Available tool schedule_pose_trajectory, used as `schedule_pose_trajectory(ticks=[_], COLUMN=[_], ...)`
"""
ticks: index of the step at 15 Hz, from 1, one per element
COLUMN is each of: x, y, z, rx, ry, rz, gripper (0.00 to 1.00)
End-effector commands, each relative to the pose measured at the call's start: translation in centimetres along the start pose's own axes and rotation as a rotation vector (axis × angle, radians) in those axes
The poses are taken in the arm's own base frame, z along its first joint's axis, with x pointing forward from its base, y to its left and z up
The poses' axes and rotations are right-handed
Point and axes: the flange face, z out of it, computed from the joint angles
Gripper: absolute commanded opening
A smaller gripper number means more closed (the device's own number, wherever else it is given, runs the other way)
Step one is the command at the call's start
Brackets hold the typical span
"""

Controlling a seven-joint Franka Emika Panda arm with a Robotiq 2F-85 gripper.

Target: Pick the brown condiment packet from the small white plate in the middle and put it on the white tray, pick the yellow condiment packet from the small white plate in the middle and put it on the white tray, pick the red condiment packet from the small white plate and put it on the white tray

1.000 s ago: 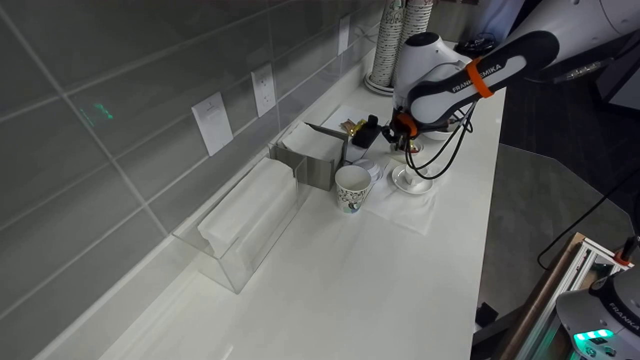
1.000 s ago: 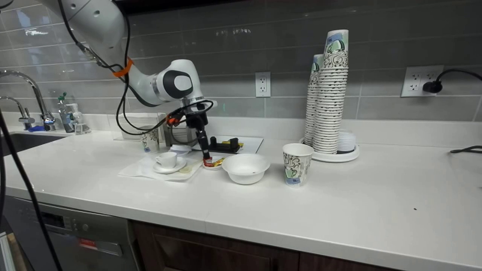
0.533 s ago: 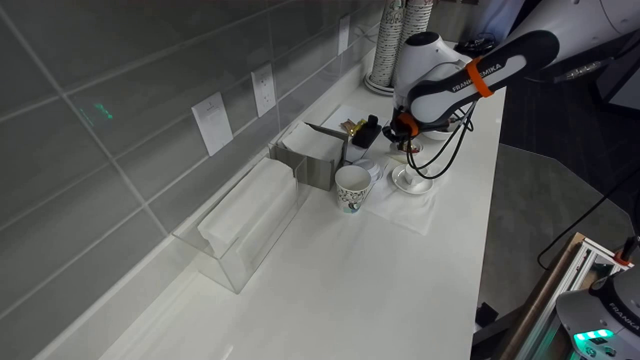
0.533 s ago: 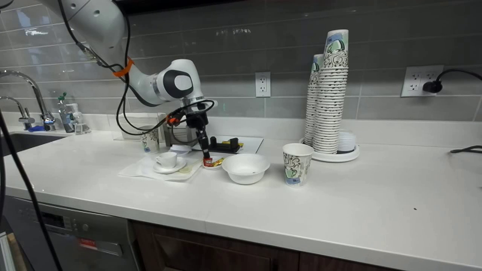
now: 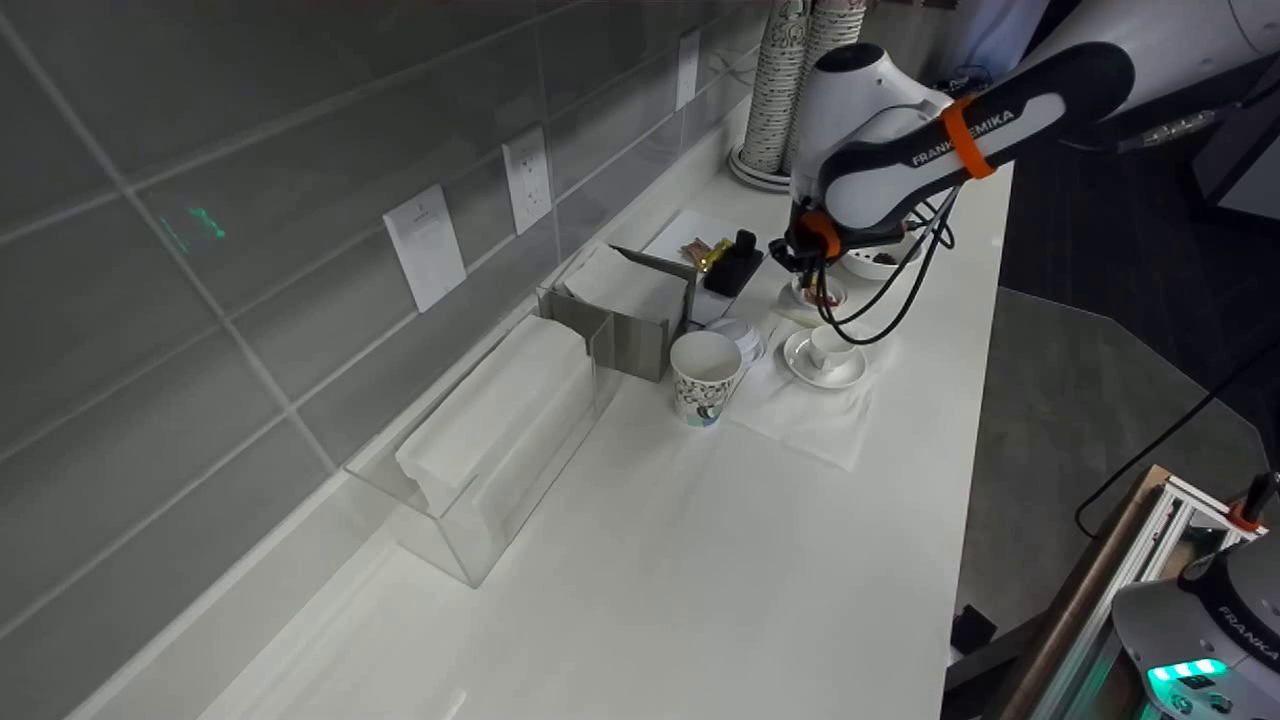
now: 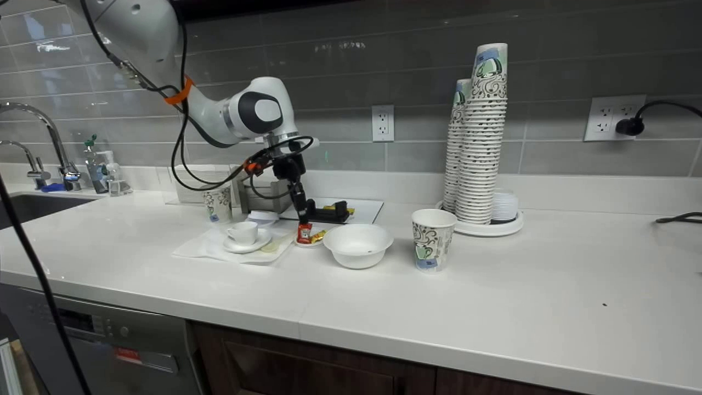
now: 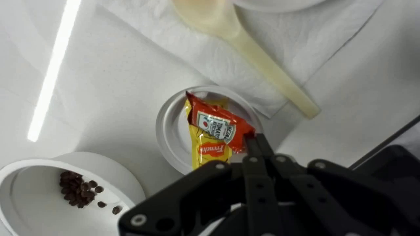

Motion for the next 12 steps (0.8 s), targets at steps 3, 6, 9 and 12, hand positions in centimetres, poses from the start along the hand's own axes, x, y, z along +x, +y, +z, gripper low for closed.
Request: schedule_pose_trajectory(ticks=[3,6,9,12], x=[0.1,-0.1,-0.1,0.3], y=[0.3,0.3,0.1,-0.7], z=[-3.9,-5.9,-7.7,-8.9], rx=[-0.009,-0.026,-0.033,0.032], ry=[0.102,0.160,0.271,0.420], rz=[0.055,0.106,0.177,0.224], gripper=[0.00,0.00,0.00,0.00])
